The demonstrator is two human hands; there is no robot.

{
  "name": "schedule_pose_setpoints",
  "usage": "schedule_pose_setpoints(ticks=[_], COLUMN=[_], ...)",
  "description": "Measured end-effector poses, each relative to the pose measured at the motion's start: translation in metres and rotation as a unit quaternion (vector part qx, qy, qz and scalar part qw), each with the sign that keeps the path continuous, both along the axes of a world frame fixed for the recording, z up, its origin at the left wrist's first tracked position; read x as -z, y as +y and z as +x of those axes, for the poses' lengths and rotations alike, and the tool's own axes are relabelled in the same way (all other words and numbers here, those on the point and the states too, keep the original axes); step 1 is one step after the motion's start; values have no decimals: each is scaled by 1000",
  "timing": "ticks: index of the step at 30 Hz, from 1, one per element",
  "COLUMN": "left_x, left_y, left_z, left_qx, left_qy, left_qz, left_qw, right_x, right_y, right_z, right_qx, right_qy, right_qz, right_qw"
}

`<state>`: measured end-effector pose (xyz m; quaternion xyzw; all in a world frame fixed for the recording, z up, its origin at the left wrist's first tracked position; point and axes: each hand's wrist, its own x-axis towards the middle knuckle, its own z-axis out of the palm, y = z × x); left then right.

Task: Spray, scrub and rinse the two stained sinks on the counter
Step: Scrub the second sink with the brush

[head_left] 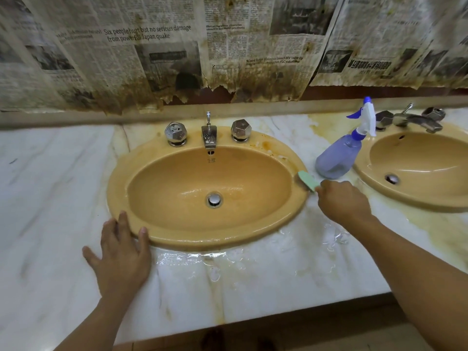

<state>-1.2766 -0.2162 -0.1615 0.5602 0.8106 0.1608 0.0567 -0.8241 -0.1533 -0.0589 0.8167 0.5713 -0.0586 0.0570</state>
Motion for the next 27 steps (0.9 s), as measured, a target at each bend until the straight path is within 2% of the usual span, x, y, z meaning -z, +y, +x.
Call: schedule_pose_setpoints(ticks=[3,5,7,11,17,22,24,27], left_x=[0,0,2,-1,7,12,14,14], left_y=[4,5,6,7,11,18,19,18], left_z=[22,25,19,10,11,6,6,5], left_qx=[-67,-70,-59,-60,-79,-99,-100,-99], left_qy=[-48,-53,-37,0,-11,-7,-11,-8], left_qz=[5,-8,-19,-17,-26,-59,-64,-69], left_qw=[997,996,997,998,996,993,993,993], right_x=[14,15,13,1,10,11,7,10], right_y=[24,44,62,83,118,131,142,152], right_z=[2,3,8,23,-16,18,28,1], right_qx=[-5,-50,-86,-93,-114,-149,-123,-117], right_qy=[34,17,-9,-2,48,21,26,57], right_qz=[19,-6,-51,-105,-25,-72,-55,-18], right_qw=[999,999,995,990,992,986,991,991])
